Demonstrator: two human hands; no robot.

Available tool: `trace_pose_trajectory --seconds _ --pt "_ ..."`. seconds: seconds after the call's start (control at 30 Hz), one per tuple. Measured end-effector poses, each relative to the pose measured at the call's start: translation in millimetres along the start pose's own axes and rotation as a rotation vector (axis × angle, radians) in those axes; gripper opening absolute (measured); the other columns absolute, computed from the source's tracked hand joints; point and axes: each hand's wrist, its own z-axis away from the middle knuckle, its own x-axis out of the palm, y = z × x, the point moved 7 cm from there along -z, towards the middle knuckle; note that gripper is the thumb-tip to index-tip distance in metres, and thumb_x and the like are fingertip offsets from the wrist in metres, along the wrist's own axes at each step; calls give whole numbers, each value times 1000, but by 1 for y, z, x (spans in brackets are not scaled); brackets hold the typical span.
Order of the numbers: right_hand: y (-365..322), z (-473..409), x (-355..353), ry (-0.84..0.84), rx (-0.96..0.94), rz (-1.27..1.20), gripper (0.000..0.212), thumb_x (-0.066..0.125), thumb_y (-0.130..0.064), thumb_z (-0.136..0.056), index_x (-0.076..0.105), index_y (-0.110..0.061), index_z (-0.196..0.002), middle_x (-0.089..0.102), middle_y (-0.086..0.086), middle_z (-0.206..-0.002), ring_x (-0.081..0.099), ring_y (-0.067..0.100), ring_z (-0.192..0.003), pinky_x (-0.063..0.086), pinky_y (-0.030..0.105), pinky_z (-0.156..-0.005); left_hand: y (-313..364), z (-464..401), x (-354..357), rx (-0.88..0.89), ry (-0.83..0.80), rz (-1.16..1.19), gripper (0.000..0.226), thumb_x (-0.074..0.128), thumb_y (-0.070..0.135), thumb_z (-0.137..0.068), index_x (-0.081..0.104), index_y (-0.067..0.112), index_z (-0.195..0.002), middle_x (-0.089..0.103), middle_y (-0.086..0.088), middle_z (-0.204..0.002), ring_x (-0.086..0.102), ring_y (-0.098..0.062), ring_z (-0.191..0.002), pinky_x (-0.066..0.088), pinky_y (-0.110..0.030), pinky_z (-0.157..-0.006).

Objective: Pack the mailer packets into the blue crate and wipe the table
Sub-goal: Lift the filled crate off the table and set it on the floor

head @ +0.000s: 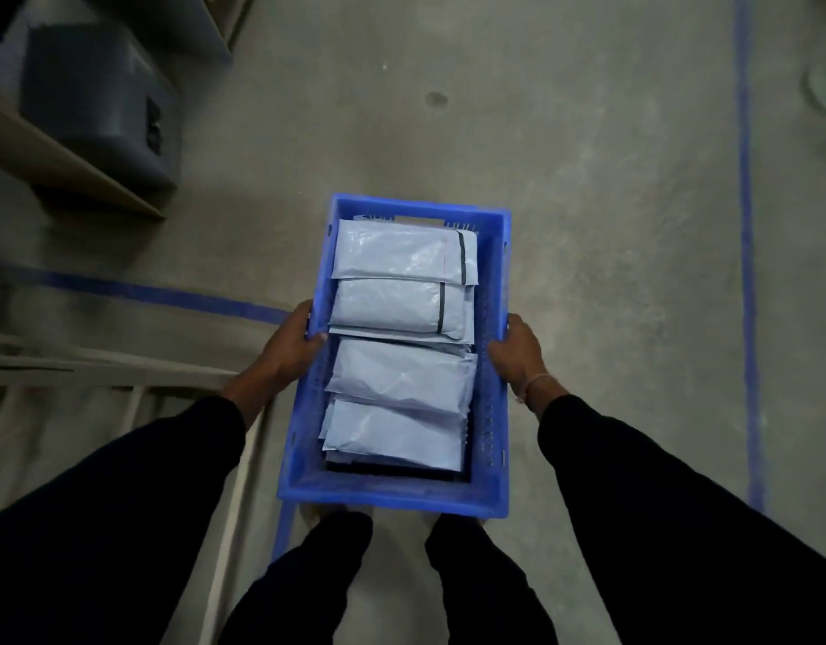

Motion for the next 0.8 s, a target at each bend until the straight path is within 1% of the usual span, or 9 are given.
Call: trace_pose_trajectory --seconds 0.07,0.17,0.23,0.3,0.37,0.43,0.57,0.7,0.8 --pt "21 -30 24 -26 23 -8 45 58 -9 -79 53 0 -123 58 24 -121 59 37 -104 46 34 -81 -28 -28 23 -1 -2 23 55 62 5 -98 41 5 -149 58 -8 -132 58 -29 -123 46 -40 -100" --pt "51 -73 57 -40 47 -35 65 51 -25 -63 53 -1 -124 59 23 -120 60 37 -105 51 40 -85 -68 -68 56 -22 -23 33 58 61 4 -100 38 6 -154 56 -10 -139 56 -25 -122 45 -34 -98" --pt "70 -101 77 -37 63 -33 71 48 -26 -61 52 1 -126 58 23 -121 59 37 -107 51 41 -87 -94 -97 75 -13 -32 35 61 63 8 -100 38 9 -155 56 -13 -143 57 -29 -124 45 -34 -96" --pt "88 -127 97 -44 79 -14 65 51 -20 -67 51 3 -128 57 24 -123 58 39 -109 50 42 -89 -117 -121 93 -29 -46 47 63 63 11 -101 36 12 -157 55 -14 -146 57 -29 -124 47 -34 -96" --pt "105 -154 116 -40 86 6 55 53 -9 -75 50 4 -128 56 26 -124 58 41 -111 50 42 -90 -137 -142 108 -50 -31 60 64 63 7 -100 34 11 -158 55 -16 -144 55 -22 -117 45 -32 -94" --pt "121 -177 131 -26 86 23 50 54 -4 -79 50 5 -128 57 26 -124 58 41 -111 49 40 -89 -157 -161 123 -56 -18 67 65 63 7 -100 34 9 -158 54 -18 -145 53 -20 -115 44 -30 -93" --pt "140 -209 155 -18 82 56 47 53 0 -83 48 7 -129 55 28 -124 57 41 -112 40 31 -82 -188 -188 144 -80 -19 80 67 62 11 -101 29 11 -160 49 -15 -150 52 -24 -125 43 -32 -100" --pt "146 -226 167 -17 59 70 46 55 -1 -83 48 6 -128 55 28 -124 57 41 -111 45 36 -85 -202 -201 155 -95 12 93 67 61 9 -101 28 12 -160 44 -12 -153 47 -21 -131 40 -30 -105" --pt "149 -232 174 -18 68 71 47 56 0 -83 48 7 -128 55 27 -124 57 41 -111 41 32 -80 -212 -208 158 -99 14 90 68 62 10 -102 28 12 -160 44 -10 -155 45 -22 -137 40 -31 -109"
